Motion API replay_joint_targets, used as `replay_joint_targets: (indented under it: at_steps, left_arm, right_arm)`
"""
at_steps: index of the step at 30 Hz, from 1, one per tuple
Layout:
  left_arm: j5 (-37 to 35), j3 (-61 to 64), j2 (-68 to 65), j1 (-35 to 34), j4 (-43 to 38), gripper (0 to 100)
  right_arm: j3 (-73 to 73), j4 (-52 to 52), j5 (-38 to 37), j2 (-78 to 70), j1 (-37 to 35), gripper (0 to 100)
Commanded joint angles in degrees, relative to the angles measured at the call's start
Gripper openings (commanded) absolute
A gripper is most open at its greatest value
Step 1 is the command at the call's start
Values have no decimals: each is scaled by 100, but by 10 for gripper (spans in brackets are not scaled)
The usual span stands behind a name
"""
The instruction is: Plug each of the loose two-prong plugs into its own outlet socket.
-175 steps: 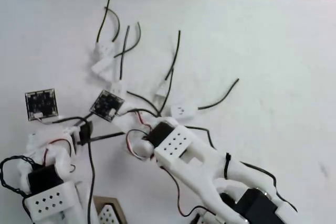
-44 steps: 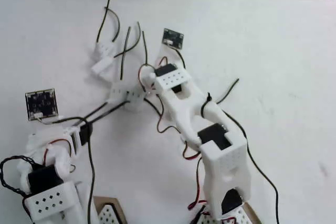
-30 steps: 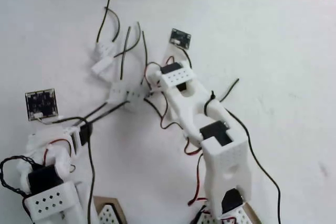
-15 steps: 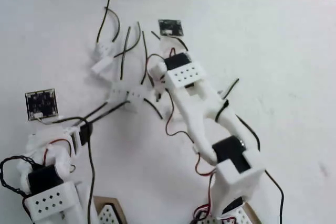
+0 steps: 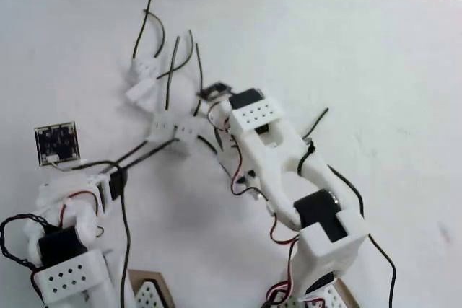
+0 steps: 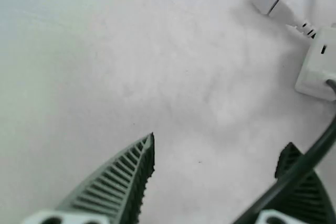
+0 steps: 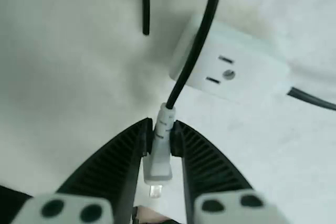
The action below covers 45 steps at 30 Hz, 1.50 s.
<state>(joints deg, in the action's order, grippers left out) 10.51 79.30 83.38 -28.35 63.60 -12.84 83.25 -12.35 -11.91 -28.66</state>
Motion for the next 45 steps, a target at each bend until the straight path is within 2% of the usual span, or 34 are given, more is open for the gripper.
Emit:
replay_joint_targets:
  at_steps: [1,6,11,17,28,32,39,45]
  left_arm:
    - [-18,-9,66,-66,-114,358]
    - [-18,-9,66,-66,-114,358]
    - [-9,70,75,-66,-149,358]
    - [-9,70,75,-66,-149,358]
    - [-9,70,75,-66,-149,358]
    - [-9,70,75,-66,-149,358]
    - [-9,70,75,-66,-149,358]
    - [-9,79,75,-66,-149,358]
  right_arm:
    - [-70,101,-273,-136,-4,18]
    - [-53,180,-721,-532,-48,18]
    - [-44,189,-765,-760,-22,25]
    - [-44,567,-756,-743,-40,102]
    - [-35,866,-774,-743,92,94]
    - [-35,840,-782,-760,84,19]
    - [-26,840,-782,-734,75,17]
    - [9,1121,-747,22,4,17]
